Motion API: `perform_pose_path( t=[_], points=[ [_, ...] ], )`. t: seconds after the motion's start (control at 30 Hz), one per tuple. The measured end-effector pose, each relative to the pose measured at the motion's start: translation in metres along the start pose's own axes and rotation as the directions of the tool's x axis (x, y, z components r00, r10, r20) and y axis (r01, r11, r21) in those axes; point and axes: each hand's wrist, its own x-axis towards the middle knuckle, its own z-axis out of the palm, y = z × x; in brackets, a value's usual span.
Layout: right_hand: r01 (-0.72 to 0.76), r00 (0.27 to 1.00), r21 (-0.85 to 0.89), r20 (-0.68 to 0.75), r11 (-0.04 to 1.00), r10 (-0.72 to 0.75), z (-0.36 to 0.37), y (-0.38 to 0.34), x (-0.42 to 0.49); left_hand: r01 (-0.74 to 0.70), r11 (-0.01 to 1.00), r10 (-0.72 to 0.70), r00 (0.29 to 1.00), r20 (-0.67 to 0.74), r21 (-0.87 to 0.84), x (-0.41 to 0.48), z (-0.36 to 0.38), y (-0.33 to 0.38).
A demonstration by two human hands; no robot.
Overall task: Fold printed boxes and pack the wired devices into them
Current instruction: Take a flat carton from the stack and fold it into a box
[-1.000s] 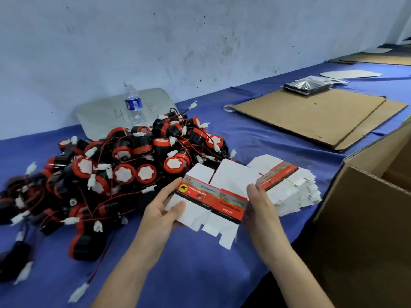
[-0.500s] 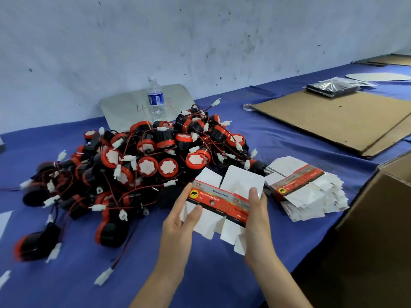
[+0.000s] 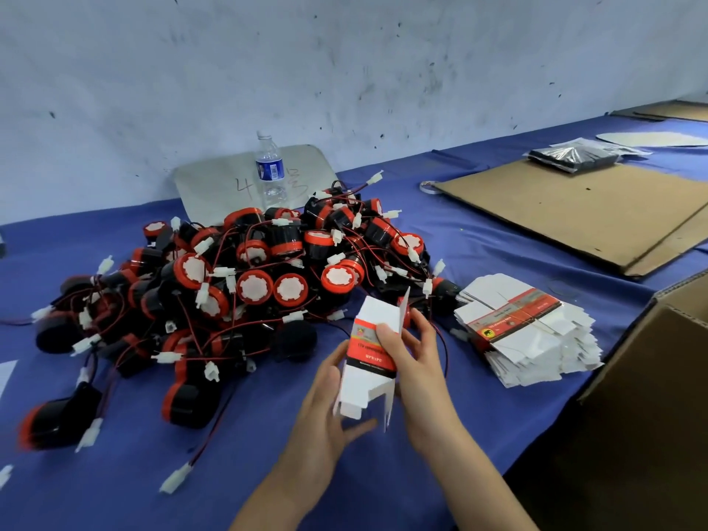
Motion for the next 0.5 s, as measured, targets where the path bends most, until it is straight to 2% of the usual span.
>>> perform_pose_path(
  t=[0.13, 0.2, 0.27, 0.33, 0.4, 0.47, 0.5],
  points=[
    [-0.056, 0.998, 0.064, 0.023, 0.996, 0.055, -0.007, -0.005, 0.000, -0.031, 0.999, 0.030, 0.998, -0.052, -0.034, 0.002, -0.015, 0.007],
    [-0.134, 0.991, 0.132, 0.041, 0.982, 0.130, -0.010, -0.009, 0.000, -0.032, 0.999, 0.029, 0.998, -0.059, -0.042, 0.002, -0.022, 0.012],
    [-0.243, 0.969, 0.210, 0.093, 0.947, 0.228, -0.014, -0.013, 0.000, -0.042, 0.999, 0.044, 0.996, -0.081, 0.027, 0.004, -0.029, 0.016],
    [-0.357, 0.932, 0.235, 0.151, 0.904, 0.329, -0.019, -0.015, 0.000, -0.095, 0.975, 0.114, 0.989, -0.089, 0.201, 0.004, -0.037, 0.018],
    [-0.445, 0.889, 0.209, 0.215, 0.870, 0.404, -0.020, -0.017, -0.003, -0.221, 0.849, 0.229, 0.973, 0.044, 0.480, 0.000, -0.046, 0.022],
    [-0.503, 0.853, 0.141, 0.240, 0.853, 0.463, -0.020, -0.012, -0.003, -0.359, 0.610, 0.263, 0.933, 0.247, 0.706, -0.007, -0.051, 0.028],
    [-0.526, 0.837, 0.107, 0.244, 0.844, 0.490, -0.020, -0.009, -0.004, -0.417, 0.463, 0.234, 0.909, 0.346, 0.782, -0.010, -0.052, 0.029]
  ],
)
